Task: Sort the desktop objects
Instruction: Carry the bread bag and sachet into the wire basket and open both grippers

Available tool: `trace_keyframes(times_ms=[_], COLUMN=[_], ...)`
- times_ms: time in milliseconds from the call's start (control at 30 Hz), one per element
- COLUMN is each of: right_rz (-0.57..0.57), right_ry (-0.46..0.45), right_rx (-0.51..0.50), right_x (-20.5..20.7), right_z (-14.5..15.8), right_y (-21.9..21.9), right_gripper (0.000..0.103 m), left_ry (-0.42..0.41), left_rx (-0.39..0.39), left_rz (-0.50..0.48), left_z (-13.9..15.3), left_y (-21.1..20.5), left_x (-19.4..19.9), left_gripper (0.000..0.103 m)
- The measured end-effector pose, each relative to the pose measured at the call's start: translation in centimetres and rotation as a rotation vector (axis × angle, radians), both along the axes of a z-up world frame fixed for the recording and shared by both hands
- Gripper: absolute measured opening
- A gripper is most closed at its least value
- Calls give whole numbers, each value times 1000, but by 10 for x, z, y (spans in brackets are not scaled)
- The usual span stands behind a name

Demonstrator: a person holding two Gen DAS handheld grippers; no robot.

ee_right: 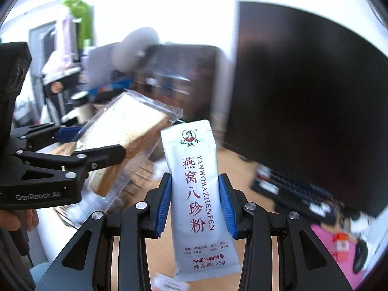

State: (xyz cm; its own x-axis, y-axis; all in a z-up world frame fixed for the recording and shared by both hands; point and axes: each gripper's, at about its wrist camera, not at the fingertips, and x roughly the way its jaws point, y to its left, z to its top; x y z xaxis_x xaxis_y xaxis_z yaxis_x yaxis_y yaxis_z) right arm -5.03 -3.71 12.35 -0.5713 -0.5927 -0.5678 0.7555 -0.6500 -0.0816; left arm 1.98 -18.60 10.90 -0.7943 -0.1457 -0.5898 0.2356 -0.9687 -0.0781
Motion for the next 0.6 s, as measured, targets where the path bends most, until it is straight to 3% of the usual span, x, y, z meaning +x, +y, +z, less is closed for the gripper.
trace_keyframes(times_ms=[267,433,500,533,600], right_rz=[196,278,293,293,276], right_ry=[-24,-48,-74,-92,-98], right_rx=[24,55,59,68,75], right_x=[48,73,74,74,74], right_z=[-13,-32,-37,-41,-44], right_y=[-99,-137,-143,-146,-147], right_gripper=[39,39,41,42,44], left_ry=[-31,-61,-79,-93,-97], left_rx=[29,68,87,97,108], left_rz=[194,271,298,313,333], left_z=[-18,-35,-40,-42,-43], left_y=[-88,-118,-127,-131,-135], left_x=[62,87,90,91,96], left_gripper=[73,74,79,86,89])
